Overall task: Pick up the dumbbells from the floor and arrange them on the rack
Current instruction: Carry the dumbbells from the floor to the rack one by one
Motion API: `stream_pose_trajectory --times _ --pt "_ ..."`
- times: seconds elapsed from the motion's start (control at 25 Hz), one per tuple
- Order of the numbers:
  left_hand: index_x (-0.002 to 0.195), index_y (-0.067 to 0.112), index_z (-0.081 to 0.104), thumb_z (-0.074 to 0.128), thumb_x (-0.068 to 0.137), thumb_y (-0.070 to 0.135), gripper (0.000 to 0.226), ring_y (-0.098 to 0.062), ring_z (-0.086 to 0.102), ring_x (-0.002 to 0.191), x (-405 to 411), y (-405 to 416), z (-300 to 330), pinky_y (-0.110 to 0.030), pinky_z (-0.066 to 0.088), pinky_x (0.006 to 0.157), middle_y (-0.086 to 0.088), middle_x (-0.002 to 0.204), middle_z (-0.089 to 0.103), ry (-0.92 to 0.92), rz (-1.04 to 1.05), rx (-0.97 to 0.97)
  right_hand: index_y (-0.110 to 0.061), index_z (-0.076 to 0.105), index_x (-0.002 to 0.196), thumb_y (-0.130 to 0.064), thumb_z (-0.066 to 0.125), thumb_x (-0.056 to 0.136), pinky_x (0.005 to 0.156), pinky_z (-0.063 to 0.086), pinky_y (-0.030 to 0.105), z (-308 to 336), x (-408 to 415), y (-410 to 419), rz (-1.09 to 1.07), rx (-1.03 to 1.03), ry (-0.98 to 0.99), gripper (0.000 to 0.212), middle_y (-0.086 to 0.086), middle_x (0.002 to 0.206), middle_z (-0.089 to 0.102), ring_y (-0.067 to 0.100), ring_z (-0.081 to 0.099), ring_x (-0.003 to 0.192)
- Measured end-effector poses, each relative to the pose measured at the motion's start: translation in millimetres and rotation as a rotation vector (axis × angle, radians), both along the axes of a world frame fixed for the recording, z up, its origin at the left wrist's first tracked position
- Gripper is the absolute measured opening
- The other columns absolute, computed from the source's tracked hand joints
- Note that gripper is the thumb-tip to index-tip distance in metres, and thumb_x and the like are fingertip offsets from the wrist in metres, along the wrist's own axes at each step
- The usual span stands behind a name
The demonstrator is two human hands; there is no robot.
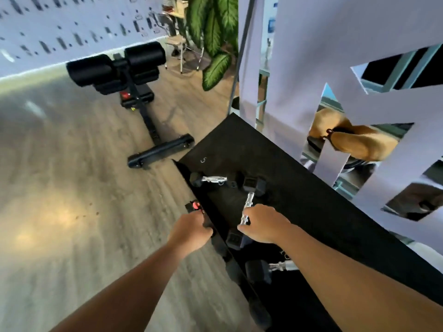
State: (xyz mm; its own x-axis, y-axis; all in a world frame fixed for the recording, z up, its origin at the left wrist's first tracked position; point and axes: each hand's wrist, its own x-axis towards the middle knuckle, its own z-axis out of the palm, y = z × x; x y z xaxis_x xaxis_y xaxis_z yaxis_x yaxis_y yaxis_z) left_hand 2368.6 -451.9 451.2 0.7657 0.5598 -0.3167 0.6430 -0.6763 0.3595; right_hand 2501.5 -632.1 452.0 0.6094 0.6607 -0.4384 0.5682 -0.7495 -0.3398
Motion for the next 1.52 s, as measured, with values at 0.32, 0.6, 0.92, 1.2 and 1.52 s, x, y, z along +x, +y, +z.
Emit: stream_pose_trajectory --times 0.32,0.6,0.92,1.2,1.52 --pt "0.111 0.011 0.068 0.062 0.092 0.042 0.037 -0.021 0.063 0.089 -224 123 54 -0.030 0.048 0.075 -0.003 0.100 0.068 0.015 0.364 0.041 -0.019 0.052 0.148 -0.068 0.046 0.093 0.098 0.045 0.040 52 -158 177 0.389 0.091 0.019 0.074 0.008 0.148 0.055 0.031 0.053 0.134" --pt "0.114 0.007 0.069 0.057 0.097 0.036 0.035 -0.027 0.067 0.104 -501 182 76 -0.036 0.056 0.088 -0.011 0.115 0.071 0.038 0.676 0.060 -0.023 0.044 0.154 -0.059 0.047 0.097 0.102 0.045 0.039 82 -400 306 0.739 0.096 0.021 0.067 0.009 0.152 0.053 0.028 0.056 0.131" --pt "0.097 0.003 0.072 0.065 0.089 0.029 0.028 -0.023 0.064 0.086 -772 209 94 -0.033 0.052 0.076 -0.011 0.096 0.073 -0.061 1.146 0.075 -0.017 0.052 0.147 -0.054 0.045 0.101 0.103 0.043 0.038 88 -651 421 1.155 0.077 0.017 0.059 0.010 0.153 0.051 0.029 0.051 0.134" --pt "0.069 0.007 0.058 0.063 0.080 0.025 0.022 -0.025 0.059 0.067 -934 259 66 -0.035 0.045 0.058 -0.010 0.072 0.062 0.042 1.377 0.053 -0.015 0.046 0.153 -0.063 0.046 0.098 0.101 0.047 0.039 79 -830 550 1.463 0.108 0.024 0.072 0.008 0.155 0.050 0.026 0.055 0.132" --pt "0.057 0.014 0.044 0.054 0.077 0.034 0.029 -0.025 0.056 0.064 -1116 334 82 -0.033 0.045 0.059 -0.002 0.063 0.054 0.123 1.693 0.045 -0.019 0.045 0.154 -0.061 0.052 0.098 0.108 0.044 0.042 94 -1040 717 1.786 0.127 0.017 0.071 0.010 0.157 0.048 0.028 0.049 0.139"
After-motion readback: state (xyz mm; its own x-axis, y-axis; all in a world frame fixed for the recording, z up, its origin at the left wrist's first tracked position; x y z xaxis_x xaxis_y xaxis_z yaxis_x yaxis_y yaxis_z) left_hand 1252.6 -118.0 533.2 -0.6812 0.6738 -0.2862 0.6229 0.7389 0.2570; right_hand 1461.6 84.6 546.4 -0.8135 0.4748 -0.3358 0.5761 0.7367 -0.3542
